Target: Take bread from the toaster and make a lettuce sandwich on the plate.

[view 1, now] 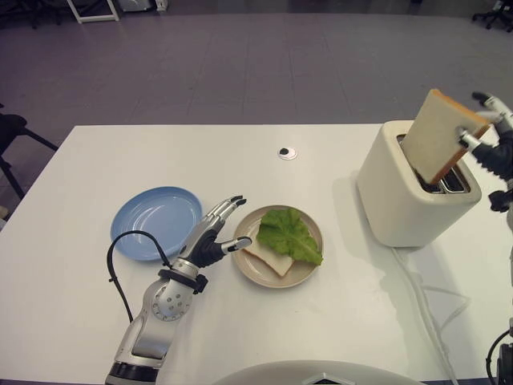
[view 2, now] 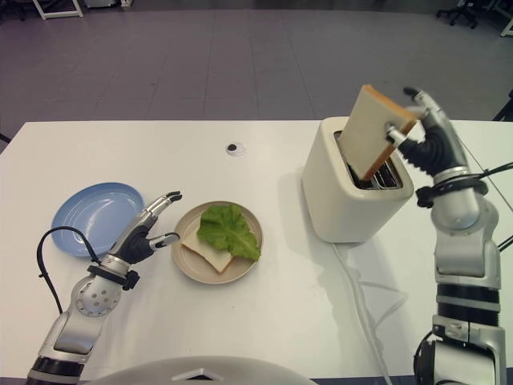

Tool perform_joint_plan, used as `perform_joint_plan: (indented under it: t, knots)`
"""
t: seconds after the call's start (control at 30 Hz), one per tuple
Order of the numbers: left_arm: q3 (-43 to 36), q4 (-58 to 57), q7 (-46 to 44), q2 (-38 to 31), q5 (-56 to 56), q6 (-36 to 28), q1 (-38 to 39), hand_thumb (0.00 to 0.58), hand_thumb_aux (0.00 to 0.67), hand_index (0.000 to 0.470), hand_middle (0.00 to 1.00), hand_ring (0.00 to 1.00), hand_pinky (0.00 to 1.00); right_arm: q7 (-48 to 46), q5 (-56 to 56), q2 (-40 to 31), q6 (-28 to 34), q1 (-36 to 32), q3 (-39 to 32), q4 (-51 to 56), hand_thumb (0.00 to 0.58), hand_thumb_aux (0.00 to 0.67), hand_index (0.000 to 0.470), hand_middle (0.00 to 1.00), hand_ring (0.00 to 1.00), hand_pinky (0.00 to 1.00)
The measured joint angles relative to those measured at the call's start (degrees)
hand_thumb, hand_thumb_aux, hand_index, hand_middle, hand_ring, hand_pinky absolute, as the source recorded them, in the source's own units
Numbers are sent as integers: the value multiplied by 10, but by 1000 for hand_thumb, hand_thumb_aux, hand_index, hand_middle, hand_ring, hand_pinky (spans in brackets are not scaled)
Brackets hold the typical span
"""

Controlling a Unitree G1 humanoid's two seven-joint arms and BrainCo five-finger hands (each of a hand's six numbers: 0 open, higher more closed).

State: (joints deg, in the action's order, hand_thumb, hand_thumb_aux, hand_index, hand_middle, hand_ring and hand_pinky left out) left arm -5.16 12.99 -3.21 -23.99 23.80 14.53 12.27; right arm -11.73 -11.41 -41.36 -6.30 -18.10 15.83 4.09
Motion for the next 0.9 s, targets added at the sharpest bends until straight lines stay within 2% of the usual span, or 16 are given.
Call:
perform_joint_plan:
  t: [0.1,0.2,0.4,0.53,0.63,0.7,0.9]
  knots:
    - [4,0,2,4,0,1,3,0,0,0,0,0,0,-36,65,4,18,-31,7,-1,580,670,470,0,0,0]
    - [9,0,2,6,-1,5,4,0,0,0,0,0,0,-70,116,14,45,-32,6,-27,580,670,470,0,0,0]
    - [14,-3,2,9,-5,13,3,0,0,0,0,0,0,-153,221,38,106,-17,-29,-155,580,670,470,0,0,0]
    - [20,-12,2,10,-18,19,1,0,0,0,0,0,0,-199,254,66,156,-8,-112,-219,580,670,470,0,0,0]
    - [23,-18,2,10,-20,23,-3,0,0,0,0,0,0,-221,236,85,165,1,-186,-223,580,670,470,0,0,0]
    - [23,-20,2,11,-21,26,-8,0,0,0,0,0,0,-238,212,104,161,4,-244,-207,580,670,470,0,0,0]
    - [23,-23,1,16,-23,29,-11,0,0,0,0,0,0,-276,145,143,110,-9,-341,-87,580,670,470,0,0,0]
